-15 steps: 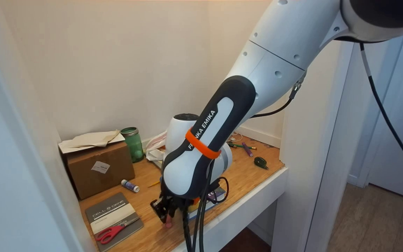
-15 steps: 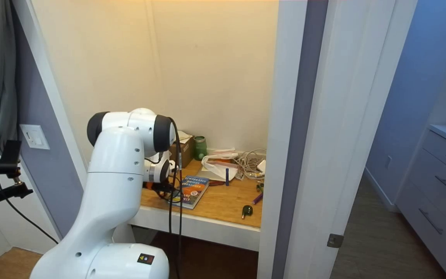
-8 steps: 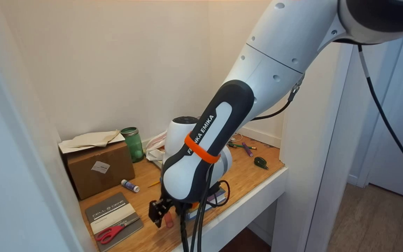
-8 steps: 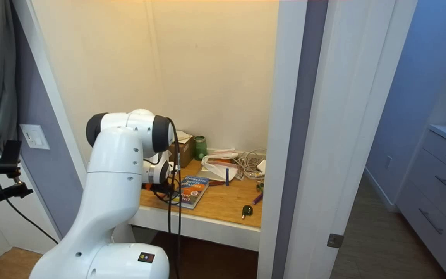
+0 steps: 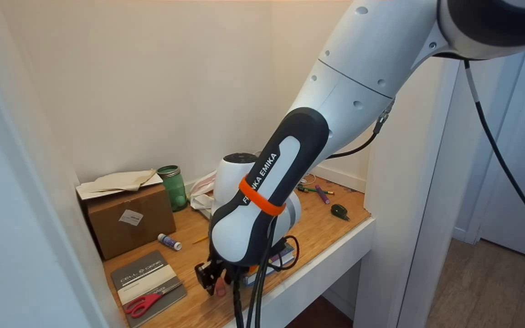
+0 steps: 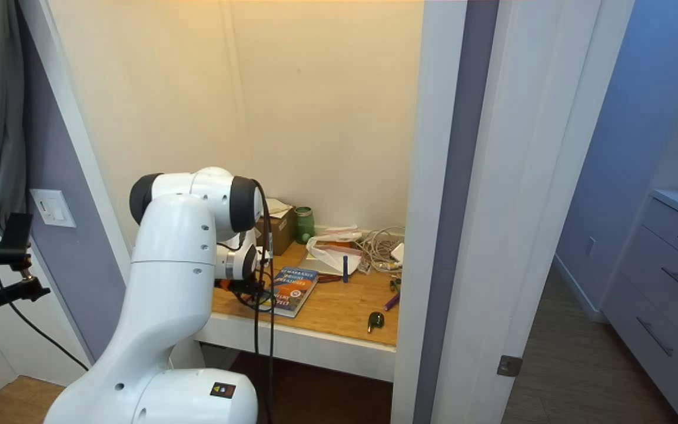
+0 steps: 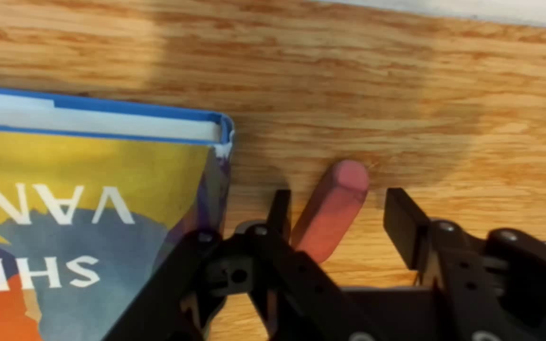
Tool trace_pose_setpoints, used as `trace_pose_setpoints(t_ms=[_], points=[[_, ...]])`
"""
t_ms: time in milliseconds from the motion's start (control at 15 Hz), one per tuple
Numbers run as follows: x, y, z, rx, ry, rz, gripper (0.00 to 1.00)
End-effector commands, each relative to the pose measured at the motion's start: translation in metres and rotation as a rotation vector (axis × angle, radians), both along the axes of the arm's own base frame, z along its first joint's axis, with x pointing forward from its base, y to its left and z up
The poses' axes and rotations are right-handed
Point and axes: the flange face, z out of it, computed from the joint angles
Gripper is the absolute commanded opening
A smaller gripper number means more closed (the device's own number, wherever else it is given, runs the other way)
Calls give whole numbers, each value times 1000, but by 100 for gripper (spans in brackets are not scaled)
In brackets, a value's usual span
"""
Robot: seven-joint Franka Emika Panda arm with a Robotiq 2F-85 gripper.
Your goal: Move the purple object to the right, open the book, put the purple object inside then close the book
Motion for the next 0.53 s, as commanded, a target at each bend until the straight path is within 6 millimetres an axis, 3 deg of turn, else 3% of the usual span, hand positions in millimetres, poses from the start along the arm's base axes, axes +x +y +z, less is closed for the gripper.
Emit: trace_pose_setpoints(t_ms=[0, 200, 467], points=[[3, 4, 1, -2, -21, 3, 23], [4, 3, 14, -1, -35, 18, 3], [4, 2, 51, 25, -57, 44, 6]])
